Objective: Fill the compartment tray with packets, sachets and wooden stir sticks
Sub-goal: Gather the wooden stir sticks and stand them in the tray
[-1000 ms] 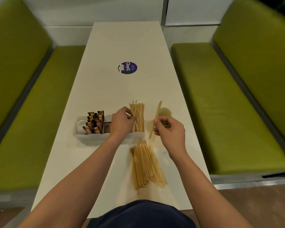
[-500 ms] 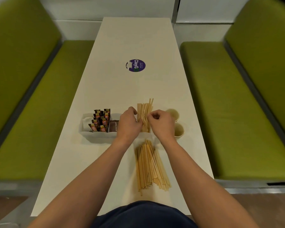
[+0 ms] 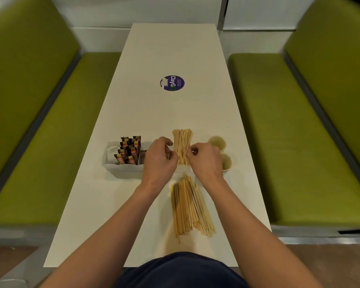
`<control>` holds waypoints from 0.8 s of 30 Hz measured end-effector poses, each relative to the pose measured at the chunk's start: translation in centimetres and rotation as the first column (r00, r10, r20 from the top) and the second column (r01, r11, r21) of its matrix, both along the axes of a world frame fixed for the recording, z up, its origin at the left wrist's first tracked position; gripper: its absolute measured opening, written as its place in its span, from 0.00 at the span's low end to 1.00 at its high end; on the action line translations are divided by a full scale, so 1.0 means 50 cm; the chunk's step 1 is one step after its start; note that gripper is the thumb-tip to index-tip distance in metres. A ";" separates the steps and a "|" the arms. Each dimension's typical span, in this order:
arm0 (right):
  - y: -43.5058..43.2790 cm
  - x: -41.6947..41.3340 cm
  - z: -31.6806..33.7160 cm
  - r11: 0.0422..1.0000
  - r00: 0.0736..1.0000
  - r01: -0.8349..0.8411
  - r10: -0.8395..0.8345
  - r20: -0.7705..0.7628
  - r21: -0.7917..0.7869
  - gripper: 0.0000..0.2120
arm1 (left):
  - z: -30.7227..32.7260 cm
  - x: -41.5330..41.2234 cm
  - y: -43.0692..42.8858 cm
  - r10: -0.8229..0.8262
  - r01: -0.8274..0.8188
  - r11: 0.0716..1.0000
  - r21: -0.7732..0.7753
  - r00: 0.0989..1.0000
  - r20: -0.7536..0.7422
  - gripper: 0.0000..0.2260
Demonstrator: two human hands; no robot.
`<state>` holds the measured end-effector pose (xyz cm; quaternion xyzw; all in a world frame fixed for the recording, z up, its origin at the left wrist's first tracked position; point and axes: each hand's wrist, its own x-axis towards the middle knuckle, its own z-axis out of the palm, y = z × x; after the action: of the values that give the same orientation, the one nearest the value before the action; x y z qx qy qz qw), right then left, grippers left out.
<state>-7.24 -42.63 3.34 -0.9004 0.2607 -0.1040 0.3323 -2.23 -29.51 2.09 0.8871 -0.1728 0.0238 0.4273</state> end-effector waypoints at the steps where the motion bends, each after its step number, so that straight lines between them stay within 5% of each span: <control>1: 0.002 -0.016 0.002 1.000 1.000 -0.009 0.008 0.027 0.020 0.11 | 0.000 -0.012 0.008 0.002 -0.002 1.000 -0.004 1.000 -0.003 0.07; 5: 0.006 -0.095 -0.005 0.997 0.999 -0.031 0.029 0.023 0.065 0.07 | -0.018 -0.064 0.050 -0.004 0.007 1.000 0.020 0.989 -0.145 0.04; 11: 0.004 -0.177 -0.075 0.998 0.946 -0.050 0.055 -0.318 0.024 0.16 | -0.092 -0.134 0.089 0.075 0.051 0.955 0.291 0.911 -0.405 0.12; 19: 0.044 -0.173 -0.098 0.995 0.937 -0.090 0.069 -0.341 -0.048 0.15 | -0.098 -0.165 0.063 0.115 0.024 0.928 0.372 0.932 -0.345 0.17; 24: 0.053 -0.162 -0.105 0.995 0.932 -0.078 0.050 -0.359 -0.066 0.10 | -0.099 -0.171 0.058 0.125 0.010 0.936 0.352 0.925 -0.359 0.11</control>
<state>-15.33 -40.01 -1.89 -0.9247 0.2829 0.0618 0.2470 -10.80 -26.62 -2.86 0.9412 -0.0628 -0.1646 0.2882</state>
